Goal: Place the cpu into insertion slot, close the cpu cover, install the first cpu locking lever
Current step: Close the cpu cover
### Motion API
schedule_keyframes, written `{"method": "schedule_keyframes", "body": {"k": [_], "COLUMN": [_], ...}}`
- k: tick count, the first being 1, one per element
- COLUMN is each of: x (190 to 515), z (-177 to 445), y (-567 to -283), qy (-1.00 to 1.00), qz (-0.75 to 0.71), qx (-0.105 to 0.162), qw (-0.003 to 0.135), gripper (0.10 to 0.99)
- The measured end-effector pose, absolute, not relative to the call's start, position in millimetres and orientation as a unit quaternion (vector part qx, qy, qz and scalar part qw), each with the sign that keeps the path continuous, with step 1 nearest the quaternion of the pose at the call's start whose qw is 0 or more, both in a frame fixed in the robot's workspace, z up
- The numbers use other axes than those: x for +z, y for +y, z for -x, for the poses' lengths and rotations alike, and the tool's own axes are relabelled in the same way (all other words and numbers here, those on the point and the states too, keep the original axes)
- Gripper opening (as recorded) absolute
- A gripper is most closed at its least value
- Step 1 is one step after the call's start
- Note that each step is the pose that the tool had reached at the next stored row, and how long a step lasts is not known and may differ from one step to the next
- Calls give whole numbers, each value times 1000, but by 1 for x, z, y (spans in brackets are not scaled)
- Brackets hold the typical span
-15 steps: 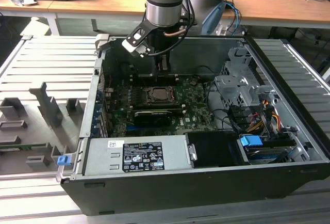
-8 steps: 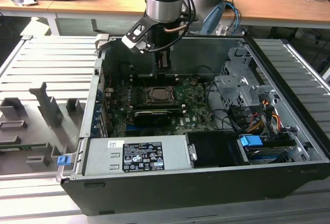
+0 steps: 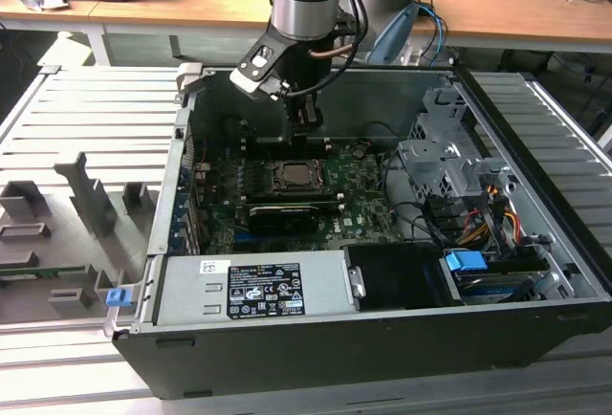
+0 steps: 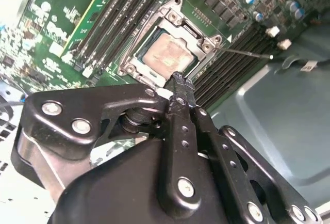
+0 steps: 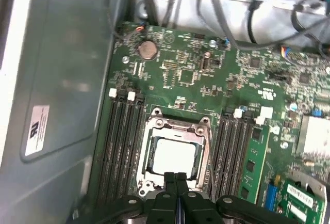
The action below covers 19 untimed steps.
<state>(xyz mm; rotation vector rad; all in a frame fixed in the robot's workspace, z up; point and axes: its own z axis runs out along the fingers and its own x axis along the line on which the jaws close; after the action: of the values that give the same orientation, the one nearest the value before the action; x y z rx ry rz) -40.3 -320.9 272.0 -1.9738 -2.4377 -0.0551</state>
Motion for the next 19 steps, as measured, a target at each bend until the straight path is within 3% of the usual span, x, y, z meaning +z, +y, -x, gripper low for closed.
{"method": "schedule_keyframes", "body": {"k": [19], "x": [272], "z": [40], "y": [-321], "qy": [-856], "qz": [516], "qx": [-17], "qw": [5], "gripper": [106]}}
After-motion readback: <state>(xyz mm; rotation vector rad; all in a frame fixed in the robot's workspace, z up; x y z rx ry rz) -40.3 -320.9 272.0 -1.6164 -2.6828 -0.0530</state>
